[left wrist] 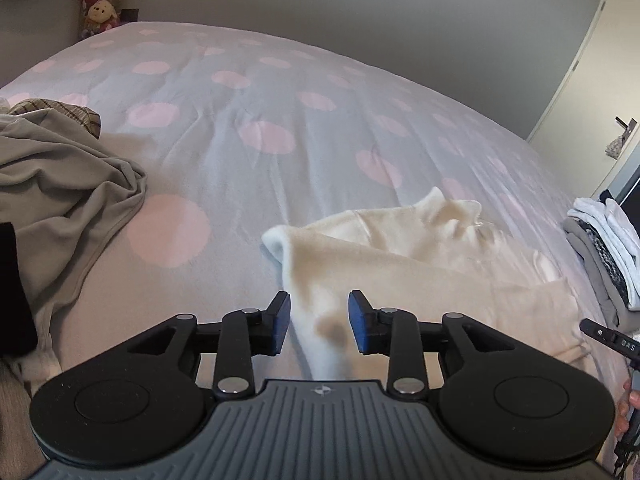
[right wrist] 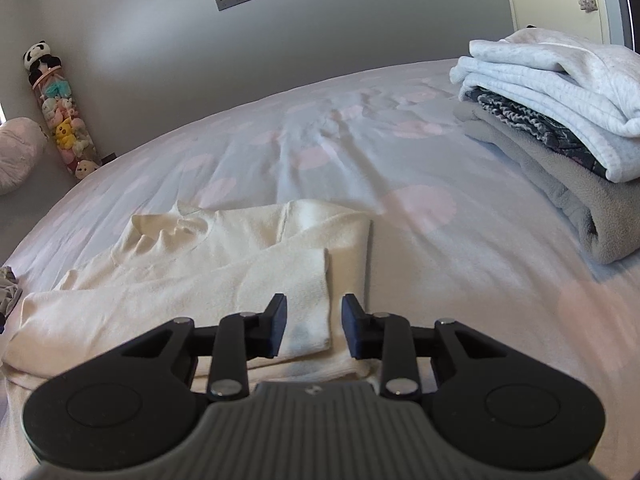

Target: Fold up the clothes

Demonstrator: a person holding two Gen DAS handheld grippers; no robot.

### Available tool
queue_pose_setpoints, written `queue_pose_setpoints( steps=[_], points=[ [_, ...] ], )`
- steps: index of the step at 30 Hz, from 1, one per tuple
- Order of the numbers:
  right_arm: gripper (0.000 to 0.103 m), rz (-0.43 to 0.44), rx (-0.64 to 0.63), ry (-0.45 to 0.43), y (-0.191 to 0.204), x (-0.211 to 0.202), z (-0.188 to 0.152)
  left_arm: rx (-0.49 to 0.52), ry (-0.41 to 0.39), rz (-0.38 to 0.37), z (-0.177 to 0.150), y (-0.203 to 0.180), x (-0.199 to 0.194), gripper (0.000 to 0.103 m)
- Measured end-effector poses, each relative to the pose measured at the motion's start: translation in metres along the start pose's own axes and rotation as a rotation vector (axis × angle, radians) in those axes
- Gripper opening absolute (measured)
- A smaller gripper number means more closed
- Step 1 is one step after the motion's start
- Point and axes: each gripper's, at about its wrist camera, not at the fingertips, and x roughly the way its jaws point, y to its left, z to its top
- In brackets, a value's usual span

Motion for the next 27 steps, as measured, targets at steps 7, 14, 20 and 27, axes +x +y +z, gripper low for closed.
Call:
queue_pose_setpoints(
  steps=[7,14,20,27],
  points=[
    [0.021,-0.016,-0.090,0.048,0.012,0.001,-0.009,0.139,0.064,0.126,-0.036,-0.029,0.010,0.031],
    [0.016,-0.013,-0.078,0.059,0.007,-0.001,-0.013,0.109,0.088,0.144,-0.049,-0.016,0.016,0.031],
    [0.023,0.002,-0.003,0.079,-0.001,-0.020,-0.013,0.085,0.095,0.151,-0.062,-0.020,-0.010,0.033],
    [0.052,-0.053,0.126,0.196,-0.012,-0.057,-0.025,-0.036,0.156,0.128,-0.080,-0.015,-0.044,0.042]
  ],
)
